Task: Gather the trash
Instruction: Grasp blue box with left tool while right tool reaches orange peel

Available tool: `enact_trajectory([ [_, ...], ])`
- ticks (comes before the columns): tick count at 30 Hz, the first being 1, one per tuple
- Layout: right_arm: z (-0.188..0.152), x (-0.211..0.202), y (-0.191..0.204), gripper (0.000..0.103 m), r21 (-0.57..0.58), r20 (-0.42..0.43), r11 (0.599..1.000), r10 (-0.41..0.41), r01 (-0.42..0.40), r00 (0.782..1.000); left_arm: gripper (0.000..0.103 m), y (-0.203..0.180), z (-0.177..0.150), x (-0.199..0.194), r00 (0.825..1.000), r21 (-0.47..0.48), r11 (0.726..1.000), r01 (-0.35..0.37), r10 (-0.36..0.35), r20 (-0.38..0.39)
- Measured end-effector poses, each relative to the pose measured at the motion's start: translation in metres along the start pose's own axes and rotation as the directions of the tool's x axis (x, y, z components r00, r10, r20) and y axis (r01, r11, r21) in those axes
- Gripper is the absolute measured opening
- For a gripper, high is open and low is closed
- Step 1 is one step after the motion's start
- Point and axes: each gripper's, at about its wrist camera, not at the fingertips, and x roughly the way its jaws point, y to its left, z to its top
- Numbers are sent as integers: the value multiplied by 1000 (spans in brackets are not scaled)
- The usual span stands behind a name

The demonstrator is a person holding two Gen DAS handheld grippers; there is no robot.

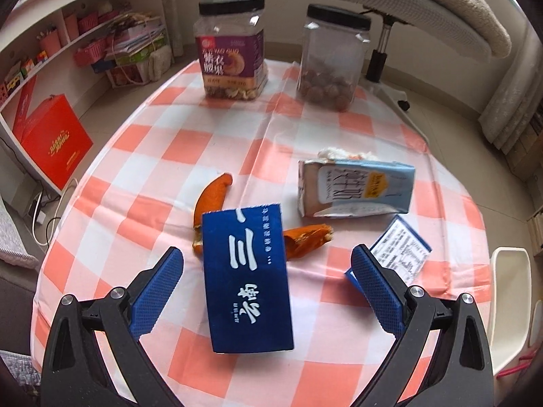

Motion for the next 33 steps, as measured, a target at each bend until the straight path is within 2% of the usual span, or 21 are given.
enact_trajectory([
  [4, -1, 10, 14, 96, -28, -33, 1000, 13, -14, 999, 96, 13, -6, 22, 995, -7, 999, 49, -49, -91],
  [6, -2, 15, 21, 96, -44, -59, 999, 29, -31, 998, 81, 14, -9, 25, 990, 13, 996, 90, -88, -109],
  [7, -3, 18, 26, 96, -51, -70, 998, 38, -42, 997, 59, 15, -10, 25, 989, 28, 994, 102, -98, -114],
  [8, -5, 21, 31, 96, -60, -80, 997, 47, -52, 996, 56, 16, -10, 24, 988, 40, 993, 114, -109, -112],
  [13, -12, 28, 65, 96, -149, -128, 981, 110, -128, 986, 56, 33, -10, 0, 991, 67, 990, 127, -124, -46],
  [17, -22, 28, 105, 96, -248, -155, 944, 180, -215, 971, 56, 57, -6, -26, 993, 67, 991, 120, -121, 14],
  [21, -37, 25, 151, 96, -343, -211, 876, 280, -339, 936, 56, 85, -3, -52, 993, 61, 996, 71, -76, 85],
  [24, -45, 27, 181, 95, -324, -293, 833, 362, -448, 885, 56, 111, 1, -69, 990, 30, 998, 51, -55, 130],
  [27, -48, 32, 216, 88, -283, -347, 803, 424, -525, 836, 56, 136, 4, -81, 986, -7, 999, 39, -37, 164],
  [31, -47, 41, 269, 87, -258, -375, 791, 448, -555, 812, 56, 163, 6, -91, 983, -66, 997, 40, -27, 181],
  [33, -46, 49, 291, 85, -244, -389, 799, 438, -549, 810, 56, 174, 8, -93, 982, -90, 995, 45, -27, 186],
])
